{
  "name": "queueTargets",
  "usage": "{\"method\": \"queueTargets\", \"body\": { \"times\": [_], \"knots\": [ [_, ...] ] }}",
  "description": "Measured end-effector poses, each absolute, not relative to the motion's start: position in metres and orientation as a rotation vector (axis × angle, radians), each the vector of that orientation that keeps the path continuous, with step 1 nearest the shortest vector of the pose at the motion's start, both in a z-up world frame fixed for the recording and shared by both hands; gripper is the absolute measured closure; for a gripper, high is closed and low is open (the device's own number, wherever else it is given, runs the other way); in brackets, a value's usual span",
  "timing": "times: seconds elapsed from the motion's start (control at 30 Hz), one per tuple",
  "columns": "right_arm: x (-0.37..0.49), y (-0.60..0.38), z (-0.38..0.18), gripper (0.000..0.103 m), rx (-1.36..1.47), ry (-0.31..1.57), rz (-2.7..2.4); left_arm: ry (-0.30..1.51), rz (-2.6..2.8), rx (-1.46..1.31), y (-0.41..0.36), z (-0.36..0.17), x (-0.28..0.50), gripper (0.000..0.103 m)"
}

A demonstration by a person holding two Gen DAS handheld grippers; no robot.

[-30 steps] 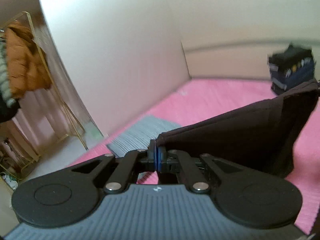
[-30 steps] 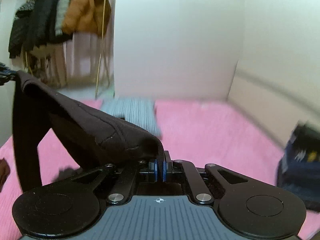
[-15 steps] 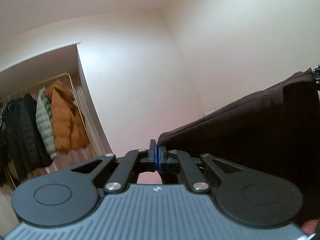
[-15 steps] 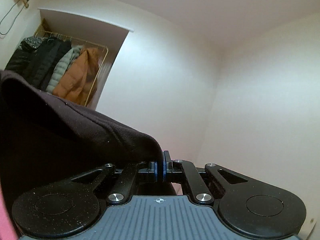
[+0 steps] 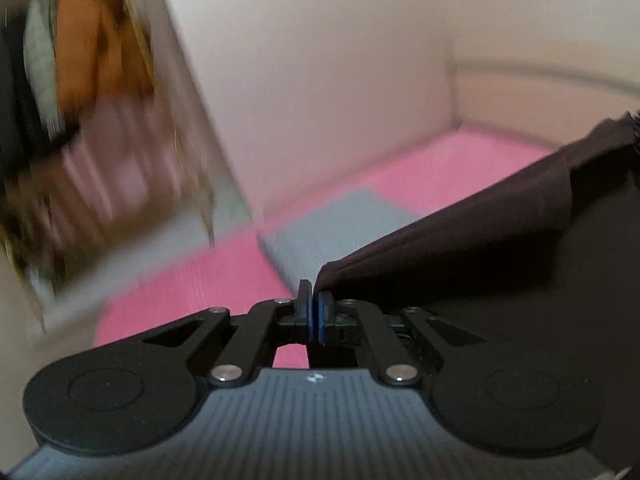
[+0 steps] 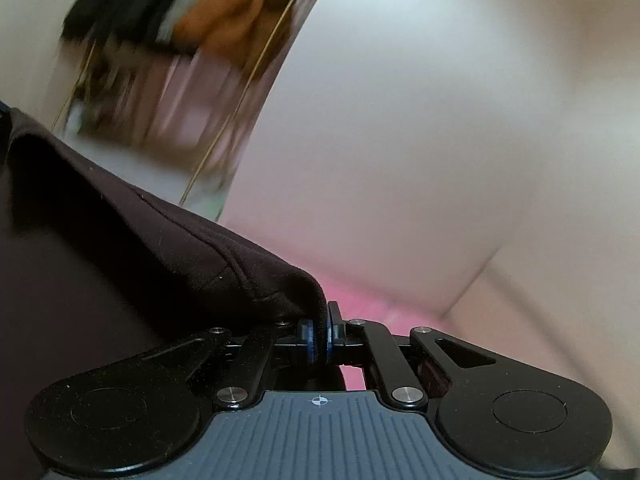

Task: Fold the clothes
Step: 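Lay the sweater flat on the bed and open both grippers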

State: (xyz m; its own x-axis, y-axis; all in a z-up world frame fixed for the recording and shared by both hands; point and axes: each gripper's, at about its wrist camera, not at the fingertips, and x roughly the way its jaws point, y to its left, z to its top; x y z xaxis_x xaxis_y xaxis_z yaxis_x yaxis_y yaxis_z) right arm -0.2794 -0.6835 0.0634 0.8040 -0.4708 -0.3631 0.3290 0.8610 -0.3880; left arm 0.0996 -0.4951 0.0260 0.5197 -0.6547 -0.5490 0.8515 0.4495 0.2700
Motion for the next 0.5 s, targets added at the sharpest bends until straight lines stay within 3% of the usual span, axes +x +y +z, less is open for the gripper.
{"method": "queueTargets", "body": {
  "times": [0.07,0.1,0.13,0.17,0.27,0.5],
  "knots": [
    [-0.236,-0.71,-0.001,0.098,-0.295,0.572,-0.386,0.516,-0.887,0.586,-0.528,-0.038,0.125,0.075],
    [-0.217,-0.72,-0.034,0.069,-0.287,0.619,-0.359,0.584,-0.869,0.596,-0.535,-0.068,0.131,0.075],
    [-0.199,-0.728,-0.068,0.024,-0.277,0.666,-0.33,0.648,-0.852,0.606,-0.54,-0.096,0.137,0.074],
    [-0.193,-0.734,-0.094,0.016,-0.258,0.704,-0.3,0.687,-0.836,0.614,-0.539,-0.118,0.137,0.074],
    [-0.191,-0.744,-0.149,0.016,-0.185,0.8,-0.223,0.785,-0.8,0.66,-0.517,-0.168,0.109,0.072],
    [-0.224,-0.748,-0.171,0.016,0.083,0.992,-0.225,0.981,-0.699,0.703,-0.429,-0.219,0.059,0.065]
  ]
}}
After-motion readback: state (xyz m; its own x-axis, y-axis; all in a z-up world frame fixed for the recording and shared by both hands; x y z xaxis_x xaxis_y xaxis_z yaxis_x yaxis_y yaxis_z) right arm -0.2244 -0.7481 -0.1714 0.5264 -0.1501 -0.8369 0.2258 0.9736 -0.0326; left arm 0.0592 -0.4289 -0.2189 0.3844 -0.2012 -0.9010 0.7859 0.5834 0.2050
